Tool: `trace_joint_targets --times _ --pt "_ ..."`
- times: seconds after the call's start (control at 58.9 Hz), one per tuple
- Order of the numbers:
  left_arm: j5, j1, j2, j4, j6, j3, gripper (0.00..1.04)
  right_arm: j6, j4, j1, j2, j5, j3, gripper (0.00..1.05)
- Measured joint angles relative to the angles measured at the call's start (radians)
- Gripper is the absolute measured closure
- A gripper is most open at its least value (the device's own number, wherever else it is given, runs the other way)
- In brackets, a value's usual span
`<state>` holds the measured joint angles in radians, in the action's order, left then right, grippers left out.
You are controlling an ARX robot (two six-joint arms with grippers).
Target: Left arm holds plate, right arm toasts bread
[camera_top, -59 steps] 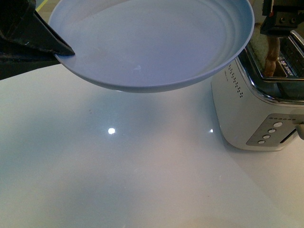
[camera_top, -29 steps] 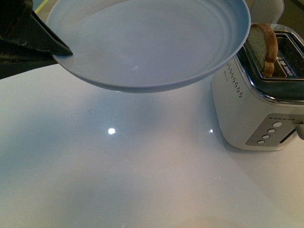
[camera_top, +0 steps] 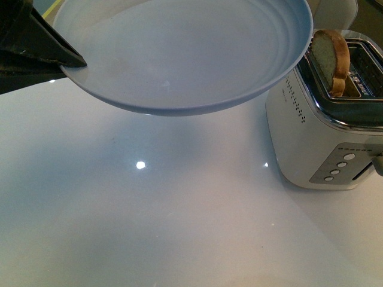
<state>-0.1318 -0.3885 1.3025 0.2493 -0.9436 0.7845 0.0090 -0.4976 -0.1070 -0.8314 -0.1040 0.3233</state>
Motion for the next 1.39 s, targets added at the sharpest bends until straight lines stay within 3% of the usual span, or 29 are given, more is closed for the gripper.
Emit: trace_joint_targets --times 0.153,0.221,0.323,1.392 --pt "0.001 0.003 0.0 0.006 0.008 0.0 1.02 -0.003 -0.011 0.03 0.073 0.035 -0.085 1.03" --pt "0.002 0.005 0.0 0.008 0.008 0.0 1.02 -0.006 -0.011 0.073 0.102 0.095 -0.111 1.03" --pt "0.001 0.005 -0.002 0.012 0.009 0.0 1.02 -0.006 -0.009 0.102 0.143 0.097 -0.149 1.03" --pt "0.001 0.01 -0.009 0.013 0.012 0.0 1.02 -0.006 0.245 0.104 0.578 0.101 -0.303 1.03"
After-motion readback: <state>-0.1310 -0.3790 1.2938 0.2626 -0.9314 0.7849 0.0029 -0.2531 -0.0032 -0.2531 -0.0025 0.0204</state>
